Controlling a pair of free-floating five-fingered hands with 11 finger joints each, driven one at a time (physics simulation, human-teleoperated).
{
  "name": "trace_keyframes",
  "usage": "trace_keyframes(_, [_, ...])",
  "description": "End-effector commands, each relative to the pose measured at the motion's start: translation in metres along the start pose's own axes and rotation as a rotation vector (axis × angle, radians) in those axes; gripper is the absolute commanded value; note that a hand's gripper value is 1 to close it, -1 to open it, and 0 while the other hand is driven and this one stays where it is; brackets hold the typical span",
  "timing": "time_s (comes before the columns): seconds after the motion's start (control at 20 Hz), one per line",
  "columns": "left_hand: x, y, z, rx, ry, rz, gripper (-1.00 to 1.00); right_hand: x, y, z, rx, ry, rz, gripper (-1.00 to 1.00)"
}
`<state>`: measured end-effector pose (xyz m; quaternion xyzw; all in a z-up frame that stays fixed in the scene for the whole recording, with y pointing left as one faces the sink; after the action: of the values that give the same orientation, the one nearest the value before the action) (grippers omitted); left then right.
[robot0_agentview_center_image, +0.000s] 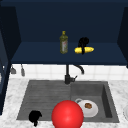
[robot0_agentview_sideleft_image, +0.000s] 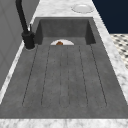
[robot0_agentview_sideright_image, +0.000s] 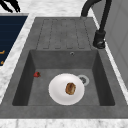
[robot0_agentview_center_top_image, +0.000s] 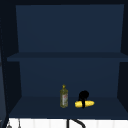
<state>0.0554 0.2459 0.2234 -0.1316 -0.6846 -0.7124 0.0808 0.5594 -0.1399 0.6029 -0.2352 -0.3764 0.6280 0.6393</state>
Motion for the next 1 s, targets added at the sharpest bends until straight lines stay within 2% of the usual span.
trace_keyframes(0.0, [0.000, 0.000, 0.000, 0.000, 0.000, 0.000, 0.00, 0.000, 0.015, -0.008, -0.019, 0.004, 0.012, 1.00])
trace_keyframes(0.15, [0.000, 0.000, 0.000, 0.000, 0.000, 0.000, 0.00, -0.001, 0.003, -0.002, -0.014, -0.005, 0.000, 1.00])
trace_keyframes(0.5, [0.000, 0.000, 0.000, 0.000, 0.000, 0.000, 0.00, -0.002, 0.003, 0.001, -0.019, -0.011, -0.006, 1.00])
trace_keyframes(0.55, [0.000, 0.000, 0.000, 0.000, 0.000, 0.000, 0.00, -0.004, 0.003, 0.003, -0.029, -0.013, -0.005, -1.00])
trace_keyframes(0.65, [0.000, 0.000, 0.000, 0.000, 0.000, 0.000, 0.00, -0.005, -0.001, 0.009, -0.025, -0.016, -0.014, -1.00])
trace_keyframes(0.95, [0.000, 0.000, 0.000, 0.000, 0.000, 0.000, 0.00, -0.002, -0.011, 0.014, -0.036, -0.027, 0.011, -1.00])
